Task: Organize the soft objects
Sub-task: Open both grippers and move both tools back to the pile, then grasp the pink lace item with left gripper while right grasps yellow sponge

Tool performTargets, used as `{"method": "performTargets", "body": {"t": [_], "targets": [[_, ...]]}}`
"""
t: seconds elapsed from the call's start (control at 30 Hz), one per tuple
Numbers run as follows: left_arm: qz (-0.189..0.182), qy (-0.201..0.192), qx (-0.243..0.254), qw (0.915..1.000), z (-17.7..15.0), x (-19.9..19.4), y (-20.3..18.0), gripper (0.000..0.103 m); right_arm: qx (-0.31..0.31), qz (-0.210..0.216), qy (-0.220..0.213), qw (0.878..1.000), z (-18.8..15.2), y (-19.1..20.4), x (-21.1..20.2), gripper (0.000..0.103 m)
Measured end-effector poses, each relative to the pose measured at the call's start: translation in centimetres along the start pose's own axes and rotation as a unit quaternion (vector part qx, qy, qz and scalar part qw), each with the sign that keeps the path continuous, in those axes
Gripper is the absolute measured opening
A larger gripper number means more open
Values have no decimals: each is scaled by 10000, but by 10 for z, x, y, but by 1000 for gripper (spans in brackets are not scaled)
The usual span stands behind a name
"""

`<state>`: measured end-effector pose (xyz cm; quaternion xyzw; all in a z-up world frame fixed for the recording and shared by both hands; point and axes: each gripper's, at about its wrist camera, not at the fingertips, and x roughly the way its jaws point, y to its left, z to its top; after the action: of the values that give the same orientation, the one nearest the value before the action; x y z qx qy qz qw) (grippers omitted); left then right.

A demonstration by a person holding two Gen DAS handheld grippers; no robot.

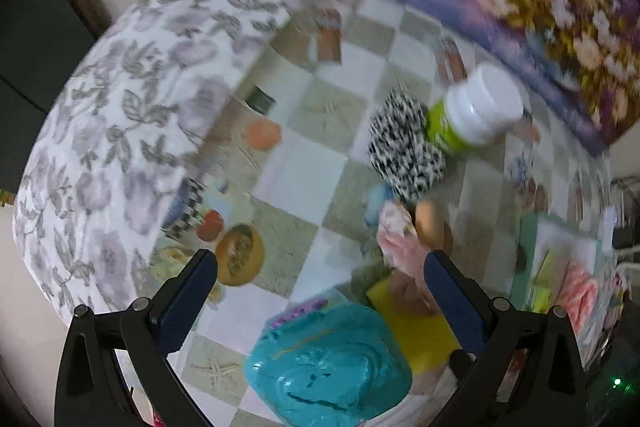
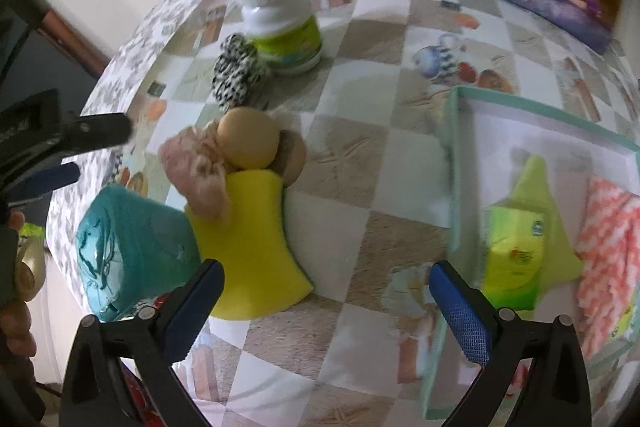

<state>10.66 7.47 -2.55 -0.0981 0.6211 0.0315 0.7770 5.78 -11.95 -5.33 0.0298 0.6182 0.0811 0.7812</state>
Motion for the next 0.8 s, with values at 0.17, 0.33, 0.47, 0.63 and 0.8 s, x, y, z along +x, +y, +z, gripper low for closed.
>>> {"method": "performTargets", "body": {"t": [0.17,0.33,0.47,0.63,0.8], "targets": [[36,184,145,9997,-2,7,-6,103,-212,235,150,9994,-2,14,11,103],[111,278,90,9995,-2,9,-3,103,-452,302,313,9980,-5,26,22,103],[97,346,28,9994,-1,11,1,103,-541,373,420,9970,-8,31,30,103],[-51,493,-106,9987,0,15,3,103,-641,509,520,9953,-12,38,40,103],[-175,528,-184,9983,0,16,1,102,-770,207,643,9947,-14,45,54,102]]}}
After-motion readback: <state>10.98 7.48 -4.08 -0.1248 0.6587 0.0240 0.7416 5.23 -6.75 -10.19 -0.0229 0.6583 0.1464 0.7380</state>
